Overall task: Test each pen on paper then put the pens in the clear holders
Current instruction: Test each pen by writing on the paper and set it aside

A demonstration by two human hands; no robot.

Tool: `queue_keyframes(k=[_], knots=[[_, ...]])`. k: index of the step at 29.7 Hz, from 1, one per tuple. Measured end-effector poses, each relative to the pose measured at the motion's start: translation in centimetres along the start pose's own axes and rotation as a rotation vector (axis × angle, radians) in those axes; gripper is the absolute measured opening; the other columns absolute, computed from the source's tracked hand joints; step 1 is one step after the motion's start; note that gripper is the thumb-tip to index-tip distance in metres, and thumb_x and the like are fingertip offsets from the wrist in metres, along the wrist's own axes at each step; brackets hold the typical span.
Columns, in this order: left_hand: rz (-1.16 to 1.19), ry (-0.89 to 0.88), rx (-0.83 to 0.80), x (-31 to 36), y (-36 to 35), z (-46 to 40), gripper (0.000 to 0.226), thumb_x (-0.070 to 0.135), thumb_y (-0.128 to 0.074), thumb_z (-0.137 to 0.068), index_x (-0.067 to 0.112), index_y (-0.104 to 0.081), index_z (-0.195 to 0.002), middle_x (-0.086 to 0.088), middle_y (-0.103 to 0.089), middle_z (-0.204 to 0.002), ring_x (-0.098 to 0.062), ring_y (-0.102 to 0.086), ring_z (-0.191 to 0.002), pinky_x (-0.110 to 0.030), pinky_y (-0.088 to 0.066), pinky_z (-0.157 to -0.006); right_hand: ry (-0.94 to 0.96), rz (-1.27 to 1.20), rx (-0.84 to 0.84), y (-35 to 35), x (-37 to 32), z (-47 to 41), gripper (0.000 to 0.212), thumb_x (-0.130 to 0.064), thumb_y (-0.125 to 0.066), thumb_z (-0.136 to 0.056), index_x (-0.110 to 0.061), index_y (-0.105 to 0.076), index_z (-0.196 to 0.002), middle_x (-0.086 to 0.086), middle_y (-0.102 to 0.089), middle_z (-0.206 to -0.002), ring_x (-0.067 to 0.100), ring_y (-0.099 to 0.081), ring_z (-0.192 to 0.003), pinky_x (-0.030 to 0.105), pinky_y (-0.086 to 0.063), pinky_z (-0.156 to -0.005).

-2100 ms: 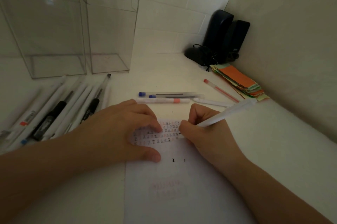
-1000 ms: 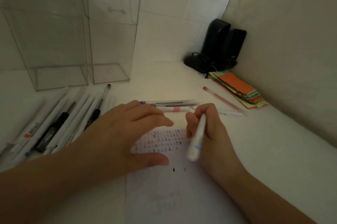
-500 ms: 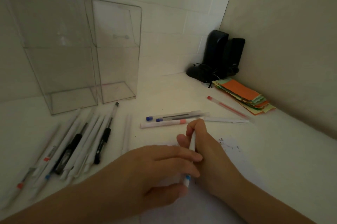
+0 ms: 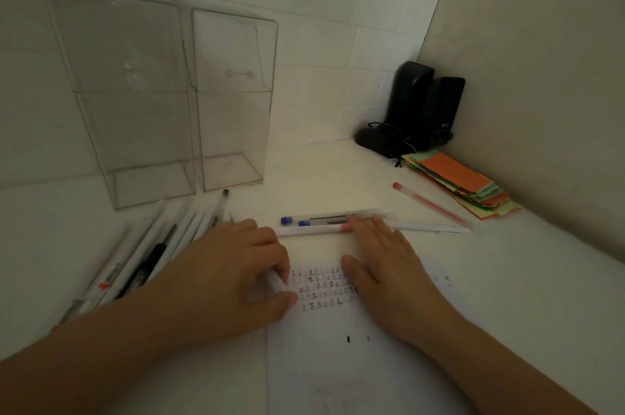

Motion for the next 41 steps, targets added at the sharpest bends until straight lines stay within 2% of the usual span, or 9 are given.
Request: queue_keyframes(k=[3,5,10,12,15,22,29,34,41], knots=[[-0.031,0.094,0.069,-1.0,0.7,-0.2,0.036,0.062,-0.031,-0.074,0.034,-0.050,-0.062,0.017,-0.049,-0.057,0.001,-0.044,-0.060,-0.018,-0.035,-0.060,0.022,0.024,0.053,0.5,-0.3,0.0,0.055,-0.049,-0.017,-0.092,-0.032,-0.016,-0.143,-0.011,-0.028,-0.144,0.003,-0.013,-0.136,0.026,0.000,-0.115],[-0.057,0.165,0.124,-1.8,1.2,-0.2,0.039,0.060,-0.022,-0.075,0.032,-0.041,-0.054,0.014,-0.042,-0.048,0.000,-0.040,-0.054,-0.014,-0.028,-0.059,0.033,0.093,0.104,0.9,-0.4,0.1,0.063,-0.056,-0.010,-0.084,-0.032,-0.032,-0.138,-0.011,-0.039,-0.121,0.007,-0.031,-0.118,0.026,-0.015,-0.111],[-0.124,0.225,0.154,-2.7,1.1,-0.3,0.040,0.052,-0.021,-0.078,0.030,-0.034,-0.047,0.009,-0.035,-0.039,-0.002,-0.036,-0.044,-0.015,-0.024,-0.055,0.101,0.166,0.301,2.6,-1.1,0.4,0.023,-0.033,-0.053,-0.087,-0.024,-0.070,-0.100,-0.009,-0.049,-0.086,0.009,-0.037,-0.086,0.027,-0.029,-0.077],[-0.176,0.181,0.186,-2.2,1.3,-0.4,0.037,0.045,-0.029,-0.079,0.029,-0.046,-0.050,0.011,-0.041,-0.040,-0.004,-0.039,-0.043,-0.017,-0.025,-0.051,0.048,0.113,0.301,3.4,-0.9,0.5,0.019,-0.031,-0.054,-0.089,-0.025,-0.070,-0.098,-0.011,-0.045,-0.082,0.006,-0.038,-0.081,0.020,-0.028,-0.071],[-0.225,0.081,0.267,-0.5,2.3,-0.5,0.031,0.037,-0.035,-0.080,0.026,-0.057,-0.060,0.013,-0.052,-0.050,-0.008,-0.044,-0.046,-0.020,-0.030,-0.051,-0.125,-0.356,0.242,4.2,1.1,1.0,0.011,-0.030,-0.053,-0.090,-0.033,-0.063,-0.091,-0.012,-0.050,-0.075,-0.002,-0.044,-0.070,0.006,-0.035,-0.062],[-0.043,-0.072,0.269,3.0,1.3,-0.3,0.036,0.054,-0.032,-0.088,0.028,-0.051,-0.104,0.011,-0.062,-0.088,-0.003,-0.047,-0.079,-0.018,-0.040,-0.068,-0.088,-1.335,-0.081,1.9,-2.4,1.9,0.007,-0.007,-0.054,-0.082,-0.012,-0.059,-0.080,0.007,-0.062,-0.065,0.014,-0.051,-0.054,0.020,-0.043,-0.050],[-0.092,-0.182,0.308,4.3,1.3,-0.3,0.034,0.040,-0.021,-0.096,0.021,-0.049,-0.091,0.006,-0.058,-0.067,-0.007,-0.038,-0.067,-0.020,-0.030,-0.065,-0.045,-1.301,-0.116,1.6,-3.7,2.5,0.024,-0.030,-0.057,-0.080,-0.016,-0.073,-0.067,0.000,-0.064,-0.063,0.013,-0.049,-0.053,0.022,-0.044,-0.051],[-0.047,-0.164,0.249,4.3,0.7,-0.2,0.036,0.040,-0.017,-0.097,0.021,-0.045,-0.083,0.006,-0.051,-0.060,-0.012,-0.047,-0.049,-0.026,-0.032,-0.060,0.047,-1.461,-0.230,1.0,-4.6,2.5,0.031,-0.024,-0.049,-0.083,-0.003,-0.071,-0.082,0.009,-0.065,-0.069,0.017,-0.058,-0.061,0.026,-0.049,-0.054],[0.118,-0.178,0.098,4.6,-0.1,-0.2,0.035,0.042,-0.017,-0.097,0.024,-0.046,-0.095,0.008,-0.056,-0.065,-0.008,-0.050,-0.055,-0.024,-0.038,-0.064,0.082,-1.474,-0.260,1.3,-4.1,2.5,0.029,-0.022,-0.049,-0.077,-0.004,-0.071,-0.080,0.006,-0.063,-0.060,0.013,-0.054,-0.052,0.023,-0.046,-0.050]])
Point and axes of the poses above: each hand's wrist, its own z-axis away from the middle knuckle, its own y-axis out of the back of the hand, x = y × z, the point moved 9 cm from there along -z, towards the middle knuckle
